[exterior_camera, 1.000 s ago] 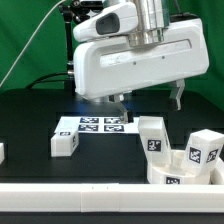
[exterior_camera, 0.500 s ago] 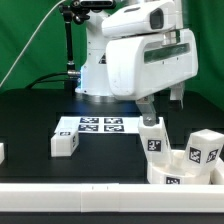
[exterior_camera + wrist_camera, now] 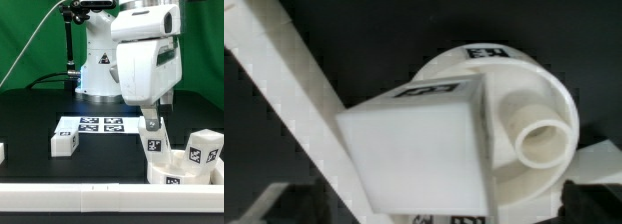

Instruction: Assemble stool

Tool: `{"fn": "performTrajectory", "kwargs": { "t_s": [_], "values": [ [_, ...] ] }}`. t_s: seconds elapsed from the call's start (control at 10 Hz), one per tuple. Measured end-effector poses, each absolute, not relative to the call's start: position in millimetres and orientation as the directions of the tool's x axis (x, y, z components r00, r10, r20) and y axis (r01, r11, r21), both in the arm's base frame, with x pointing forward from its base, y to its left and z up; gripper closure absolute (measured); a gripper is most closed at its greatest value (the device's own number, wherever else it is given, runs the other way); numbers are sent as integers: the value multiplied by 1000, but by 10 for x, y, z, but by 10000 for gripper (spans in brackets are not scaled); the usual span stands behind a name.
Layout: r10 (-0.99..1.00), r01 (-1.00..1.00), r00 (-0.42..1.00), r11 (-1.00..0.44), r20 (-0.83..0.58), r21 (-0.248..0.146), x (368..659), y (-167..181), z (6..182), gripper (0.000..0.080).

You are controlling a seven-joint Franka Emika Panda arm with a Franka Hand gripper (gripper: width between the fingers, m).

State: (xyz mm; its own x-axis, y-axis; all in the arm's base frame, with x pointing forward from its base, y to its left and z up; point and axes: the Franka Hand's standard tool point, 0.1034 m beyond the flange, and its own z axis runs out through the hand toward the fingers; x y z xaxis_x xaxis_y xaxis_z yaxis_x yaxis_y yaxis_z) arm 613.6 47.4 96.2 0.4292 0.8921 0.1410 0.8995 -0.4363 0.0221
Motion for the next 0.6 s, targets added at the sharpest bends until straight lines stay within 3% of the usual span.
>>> {"fn": "performTrajectory", "kwargs": {
  "t_s": [0.6],
  "values": [
    [890, 899, 434, -439, 137, 5, 6171, 462, 845, 151]
  ]
}}
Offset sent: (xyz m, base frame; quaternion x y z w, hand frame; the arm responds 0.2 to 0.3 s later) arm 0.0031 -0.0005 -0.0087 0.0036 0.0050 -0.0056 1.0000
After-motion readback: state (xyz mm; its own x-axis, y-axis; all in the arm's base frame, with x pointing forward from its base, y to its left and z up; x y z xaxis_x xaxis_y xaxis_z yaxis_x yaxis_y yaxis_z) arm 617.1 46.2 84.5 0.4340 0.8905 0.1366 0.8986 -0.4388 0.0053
